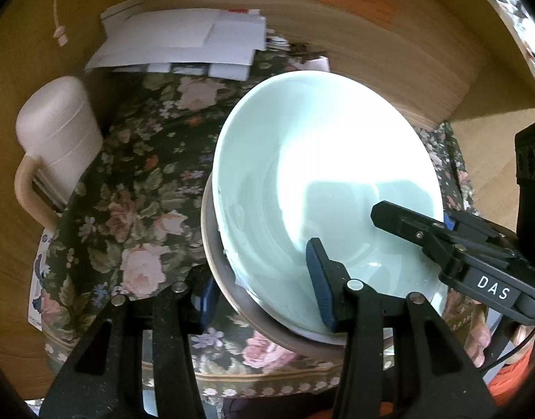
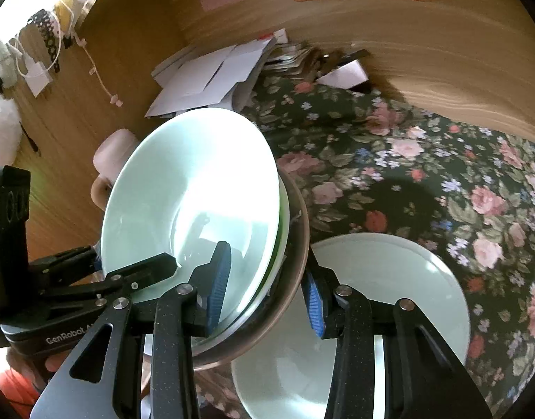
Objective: Organize plates and bowls
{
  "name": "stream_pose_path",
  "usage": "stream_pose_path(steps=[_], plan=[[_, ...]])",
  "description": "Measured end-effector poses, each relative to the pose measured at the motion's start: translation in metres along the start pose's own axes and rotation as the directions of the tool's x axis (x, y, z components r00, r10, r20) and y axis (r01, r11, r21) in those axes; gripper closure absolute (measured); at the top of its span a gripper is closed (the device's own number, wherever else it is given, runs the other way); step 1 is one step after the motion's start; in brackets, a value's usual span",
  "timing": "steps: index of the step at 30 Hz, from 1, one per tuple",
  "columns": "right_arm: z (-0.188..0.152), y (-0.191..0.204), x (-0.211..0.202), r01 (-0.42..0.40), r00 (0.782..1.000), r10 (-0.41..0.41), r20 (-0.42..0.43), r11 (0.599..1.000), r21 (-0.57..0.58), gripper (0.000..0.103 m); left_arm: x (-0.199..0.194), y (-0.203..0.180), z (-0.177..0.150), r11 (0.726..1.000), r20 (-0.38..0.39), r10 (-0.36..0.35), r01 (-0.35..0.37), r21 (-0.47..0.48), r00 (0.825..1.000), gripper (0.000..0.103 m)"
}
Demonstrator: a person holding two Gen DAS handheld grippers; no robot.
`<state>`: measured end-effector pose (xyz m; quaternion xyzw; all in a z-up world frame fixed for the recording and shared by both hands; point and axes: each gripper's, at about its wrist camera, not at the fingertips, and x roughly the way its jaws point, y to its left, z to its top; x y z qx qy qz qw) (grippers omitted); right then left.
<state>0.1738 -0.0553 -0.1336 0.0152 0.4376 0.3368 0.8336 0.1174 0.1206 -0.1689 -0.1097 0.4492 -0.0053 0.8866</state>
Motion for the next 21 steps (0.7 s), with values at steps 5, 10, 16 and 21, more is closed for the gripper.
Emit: stream_pose_path(steps=[5,10,16,21], plan=[[-0.009,-0.016,-0.015,0.020,1.000,-0.021,0.010,0.999,0.026,0.067,0.003,-0.022,0.000,0.999,-0.008,-0.021,0.021,0.027,1.000,0.057],[-0.018,-0.033,-0.031,0.040,0.999,-0.041,0.022,0.998,0.053,0.067,0.006,-0.044,-0.002,0.998,-0.016,-0.039,0.040,0.056,0.999,0.057],[-0.030,-0.053,-0.045,0.064,0.997,-0.067,0.029,0.994,0.087,0.067,0.013,-0.068,-0.007,0.993,-0.038,-0.065,0.068,0.091,0.997,0.057],[-0.041,-0.069,-0.053,0.078,0.996,-0.081,0.027,0.990,0.114,0.067,0.021,-0.085,-0.009,0.990,-0.059,-0.076,0.083,0.114,0.995,0.057]])
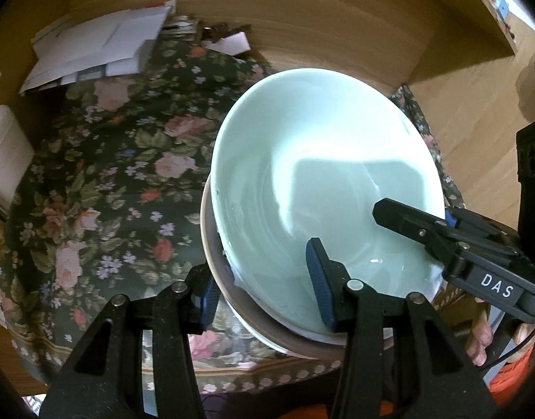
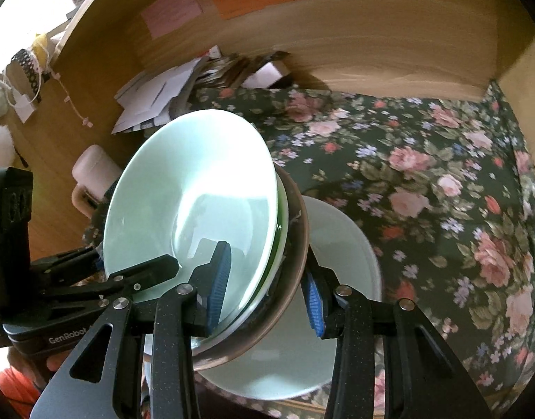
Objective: Organize plates and bowls
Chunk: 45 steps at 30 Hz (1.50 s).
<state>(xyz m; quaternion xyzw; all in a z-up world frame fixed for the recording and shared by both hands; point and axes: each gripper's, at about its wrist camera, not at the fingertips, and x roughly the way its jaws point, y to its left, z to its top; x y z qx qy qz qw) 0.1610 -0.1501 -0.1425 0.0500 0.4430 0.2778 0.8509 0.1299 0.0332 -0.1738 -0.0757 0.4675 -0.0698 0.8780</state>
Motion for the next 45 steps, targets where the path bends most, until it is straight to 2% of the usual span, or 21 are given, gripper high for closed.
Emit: stream_pose_path(steps=[6,14,21,24,28,32,35,38,40,45], plan=[[-0.006,-0.015,0.000,0.007,1.000,-0.007,-0.012,1.000,0.025,0.067,0.010,-0.011,0.001,1.000,-0.020,-0.004,0.004,0.016,1.000,0.056],[-0.009,-0.026,0.016,-0.006,0.999,0.009,-0.052,0.999,0.048,0.067,0.023,-0.009,0.001,1.000,-0.059,-0.005,0.005,-0.007,0.998,0.057],[-0.010,-0.029,0.019,-0.028,0.999,0.030,-0.036,0.998,0.060,0.067,0.027,-0.007,0.000,1.000,-0.072,-0.015,0.015,0.001,0.997,0.057],[-0.012,-0.027,0.014,0.009,1.000,-0.008,-0.012,0.999,0.043,0.066,0.020,-0.005,0.001,1.000,-0.038,0.015,-0.015,0.002,0.999,0.057],[-0.012,-0.024,0.002,0.040,0.999,-0.041,0.015,0.999,0.031,0.066,0.007,0.001,0.003,1.000,-0.012,0.010,-0.010,-0.025,1.000,0.052],[-0.008,-0.018,-0.021,0.050,0.996,-0.050,0.071,0.999,0.010,0.066,-0.020,0.000,0.006,0.999,0.086,0.037,-0.036,-0.017,0.996,0.052],[-0.005,-0.007,-0.045,0.054,0.989,-0.051,0.138,0.998,-0.021,0.066,-0.051,-0.009,0.006,0.999,0.196,0.047,-0.050,0.012,0.979,0.052],[-0.005,0.008,-0.072,0.043,0.975,-0.030,0.219,0.998,-0.055,0.066,-0.084,-0.022,0.002,0.996,0.317,0.054,-0.072,0.048,0.947,0.047],[-0.006,0.020,-0.092,0.038,0.959,-0.014,0.284,0.996,-0.080,0.066,-0.107,-0.030,-0.002,0.994,0.402,0.056,-0.090,0.066,0.914,0.043],[-0.010,0.038,-0.123,0.039,0.916,0.010,0.402,0.993,-0.114,0.059,-0.142,-0.039,-0.010,0.992,0.525,0.055,-0.104,0.064,0.849,0.035]])
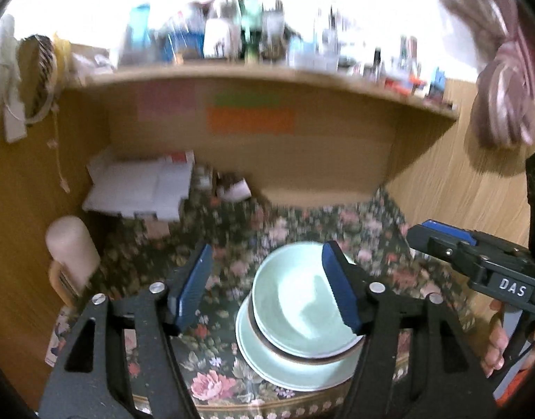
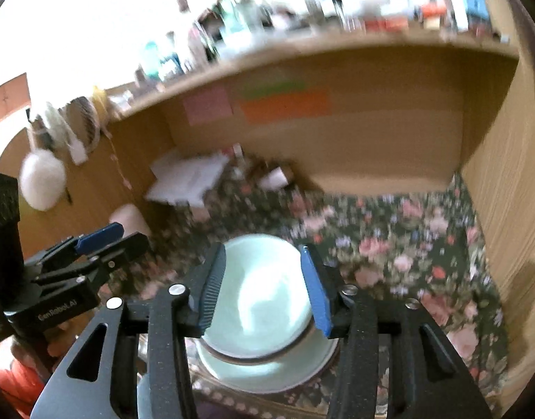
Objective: Organize plates and bowls
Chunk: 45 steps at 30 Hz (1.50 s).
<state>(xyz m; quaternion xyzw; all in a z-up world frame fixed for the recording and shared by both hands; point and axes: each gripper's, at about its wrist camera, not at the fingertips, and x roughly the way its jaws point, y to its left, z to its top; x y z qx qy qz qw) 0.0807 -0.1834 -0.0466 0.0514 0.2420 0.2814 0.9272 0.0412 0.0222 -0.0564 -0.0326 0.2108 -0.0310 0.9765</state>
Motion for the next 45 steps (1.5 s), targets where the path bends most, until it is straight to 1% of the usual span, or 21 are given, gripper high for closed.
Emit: stream_pose_path(steps=[1,2,3,4,6,8,9,10,12,13,16,18,20,24,29,45], plan=[[0.001,0.002,-0.006,-0.001,1.000,0.001,0.021,1.000,-0.005,0.057,-0.007,0.000,0.002,1.000,0.026,0.001,-0.001,-0.003,1.000,0.032],[0.002,0.004,-0.011,-0.003,0.999,0.003,0.044,1.000,-0.009,0.054,-0.012,0.001,0.002,1.000,0.043,0.000,0.000,-0.005,0.999,0.031],[0.003,0.006,-0.016,-0.001,0.998,0.002,0.064,1.000,-0.013,0.050,-0.017,0.001,0.003,1.000,0.063,-0.001,0.001,-0.007,0.998,0.027],[0.004,0.007,-0.020,0.004,0.997,-0.002,0.081,1.000,-0.017,0.048,-0.021,0.001,0.004,1.000,0.079,-0.002,0.003,-0.008,0.997,0.022],[0.004,0.011,-0.027,0.017,0.994,-0.014,0.112,0.999,-0.032,0.039,-0.028,0.001,0.004,1.000,0.103,-0.004,0.004,-0.008,0.995,0.019],[0.003,0.014,-0.030,0.036,0.990,-0.030,0.139,0.999,-0.041,0.033,-0.035,0.000,0.003,1.000,0.120,0.001,0.000,-0.008,0.993,0.017],[0.003,0.016,-0.033,0.038,0.989,-0.032,0.147,0.998,-0.043,0.028,-0.037,0.000,0.002,1.000,0.132,0.002,-0.001,-0.009,0.991,0.008],[0.002,0.016,-0.035,0.040,0.988,-0.033,0.153,0.998,-0.047,0.025,-0.040,0.000,0.001,1.000,0.143,0.003,-0.002,-0.010,0.990,0.004],[0.001,0.019,-0.038,0.049,0.985,-0.039,0.167,0.997,-0.057,0.018,-0.045,-0.001,-0.001,1.000,0.170,0.008,-0.007,-0.007,0.985,0.003],[0.000,0.020,-0.039,0.058,0.984,-0.046,0.174,0.996,-0.065,0.017,-0.046,-0.001,-0.001,1.000,0.177,0.010,-0.010,-0.002,0.984,0.003],[-0.003,0.025,-0.044,0.076,0.980,-0.060,0.192,0.994,-0.077,0.008,-0.047,-0.002,-0.003,1.000,0.179,0.004,-0.003,-0.002,0.984,0.001],[-0.005,0.025,-0.047,0.086,0.976,-0.069,0.206,0.993,-0.077,0.000,-0.048,-0.001,-0.004,1.000,0.181,0.003,-0.002,-0.005,0.984,0.001],[-0.005,0.026,-0.049,0.095,0.974,-0.076,0.214,0.992,-0.078,0.000,-0.048,-0.002,-0.005,1.000,0.184,0.004,-0.003,-0.006,0.983,0.001],[-0.006,0.024,-0.050,0.084,0.975,-0.069,0.212,0.994,-0.067,0.000,-0.048,-0.004,-0.006,1.000,0.185,0.000,0.000,-0.001,0.983,0.001],[-0.006,0.024,-0.051,0.096,0.974,-0.078,0.214,0.993,-0.073,0.000,-0.048,-0.006,-0.007,1.000,0.190,0.004,-0.005,0.001,0.982,0.001],[-0.005,0.020,-0.049,0.093,0.974,-0.075,0.212,0.993,-0.072,0.000,-0.046,-0.007,-0.006,1.000,0.188,0.000,0.000,0.000,0.982,0.001]])
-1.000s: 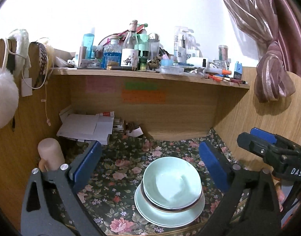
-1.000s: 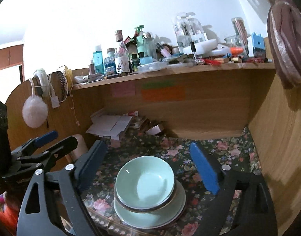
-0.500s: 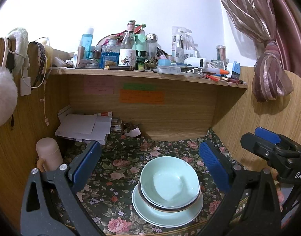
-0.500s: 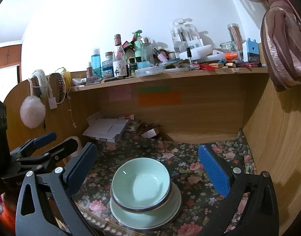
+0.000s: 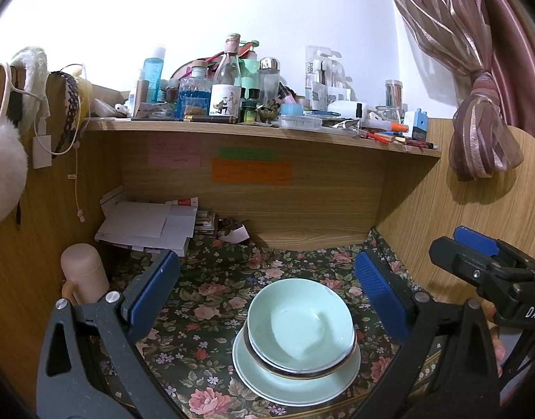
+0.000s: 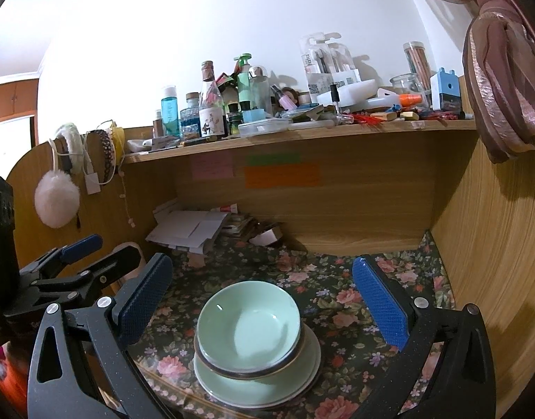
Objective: Organize plates and bowls
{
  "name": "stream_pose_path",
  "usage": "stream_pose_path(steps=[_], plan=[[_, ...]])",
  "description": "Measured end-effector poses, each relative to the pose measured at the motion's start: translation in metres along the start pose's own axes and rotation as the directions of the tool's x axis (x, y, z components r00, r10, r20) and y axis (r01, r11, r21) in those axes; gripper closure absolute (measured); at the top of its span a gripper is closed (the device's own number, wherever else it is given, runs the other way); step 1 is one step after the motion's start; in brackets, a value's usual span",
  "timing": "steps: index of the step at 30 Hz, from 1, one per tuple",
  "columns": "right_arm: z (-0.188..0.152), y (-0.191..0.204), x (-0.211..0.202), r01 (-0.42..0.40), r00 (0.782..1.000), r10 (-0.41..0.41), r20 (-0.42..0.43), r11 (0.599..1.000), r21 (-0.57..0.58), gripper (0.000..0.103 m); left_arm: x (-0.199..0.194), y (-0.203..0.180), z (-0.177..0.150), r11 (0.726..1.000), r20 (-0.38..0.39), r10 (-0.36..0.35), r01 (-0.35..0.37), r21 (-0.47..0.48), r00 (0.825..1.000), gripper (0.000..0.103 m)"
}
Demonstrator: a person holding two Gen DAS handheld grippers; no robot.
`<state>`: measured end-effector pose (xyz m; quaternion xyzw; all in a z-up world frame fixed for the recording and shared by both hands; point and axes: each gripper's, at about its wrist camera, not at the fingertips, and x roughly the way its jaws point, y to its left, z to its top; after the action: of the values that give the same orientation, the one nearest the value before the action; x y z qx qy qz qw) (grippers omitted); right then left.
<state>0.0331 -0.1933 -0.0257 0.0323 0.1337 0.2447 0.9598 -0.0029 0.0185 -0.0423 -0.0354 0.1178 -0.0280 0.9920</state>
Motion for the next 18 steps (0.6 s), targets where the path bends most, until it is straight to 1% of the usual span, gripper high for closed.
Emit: stream_pose_path(steps=[18], plan=[[0.0003,-0.0041,0.0049,-0.004,1.000,0.004,-0.004,1.000,0.006,0.000,0.0084,-0.0041,0.0008,1.000,-0.005,0.001,-0.001,-0.002,1.000,0.001]])
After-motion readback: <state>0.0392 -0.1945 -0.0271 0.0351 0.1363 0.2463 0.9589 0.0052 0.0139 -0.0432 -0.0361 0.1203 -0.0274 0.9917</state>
